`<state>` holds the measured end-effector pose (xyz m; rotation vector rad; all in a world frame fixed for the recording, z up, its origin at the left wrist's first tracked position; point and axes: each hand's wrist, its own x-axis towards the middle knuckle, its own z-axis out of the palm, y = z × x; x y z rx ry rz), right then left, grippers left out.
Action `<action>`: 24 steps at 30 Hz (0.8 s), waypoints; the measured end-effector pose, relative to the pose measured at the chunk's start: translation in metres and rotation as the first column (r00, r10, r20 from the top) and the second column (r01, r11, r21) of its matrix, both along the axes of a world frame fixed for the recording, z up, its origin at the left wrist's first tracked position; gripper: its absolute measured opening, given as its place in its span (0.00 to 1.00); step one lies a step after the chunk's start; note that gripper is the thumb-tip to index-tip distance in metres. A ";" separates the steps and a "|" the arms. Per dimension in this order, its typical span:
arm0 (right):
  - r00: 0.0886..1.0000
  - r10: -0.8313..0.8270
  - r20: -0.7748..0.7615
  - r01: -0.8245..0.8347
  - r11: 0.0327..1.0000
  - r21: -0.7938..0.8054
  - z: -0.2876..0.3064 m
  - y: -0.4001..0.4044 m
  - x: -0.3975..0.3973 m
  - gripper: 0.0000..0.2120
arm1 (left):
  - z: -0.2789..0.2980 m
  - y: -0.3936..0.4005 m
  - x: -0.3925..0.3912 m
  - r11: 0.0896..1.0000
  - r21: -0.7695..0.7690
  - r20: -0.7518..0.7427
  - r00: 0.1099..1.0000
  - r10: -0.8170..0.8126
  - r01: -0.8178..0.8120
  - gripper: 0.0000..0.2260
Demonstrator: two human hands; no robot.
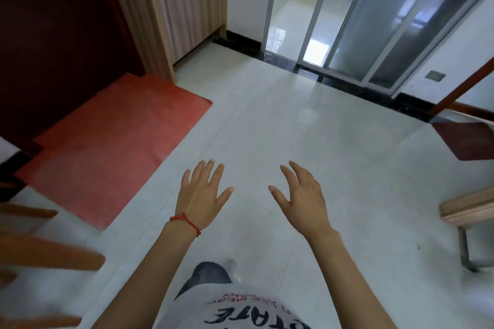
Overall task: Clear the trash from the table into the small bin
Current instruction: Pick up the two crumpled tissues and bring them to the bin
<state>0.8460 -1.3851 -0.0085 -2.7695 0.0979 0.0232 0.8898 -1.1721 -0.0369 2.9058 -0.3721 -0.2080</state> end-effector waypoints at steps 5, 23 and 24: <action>0.995 0.103 -0.007 -0.103 0.995 -0.004 0.002 0.019 0.060 0.27 | 0.002 0.018 0.041 0.996 0.003 0.019 0.996 0.088 -0.088 0.37; 0.714 0.698 -0.051 -0.700 0.713 -0.028 0.002 0.141 0.264 0.29 | 0.006 0.105 0.109 0.740 0.030 -0.018 0.739 0.673 -0.672 0.32; 0.694 0.718 -0.050 -0.720 0.694 -0.024 0.002 0.147 0.275 0.28 | 0.006 0.108 0.114 0.723 0.038 -0.021 0.723 0.691 -0.690 0.32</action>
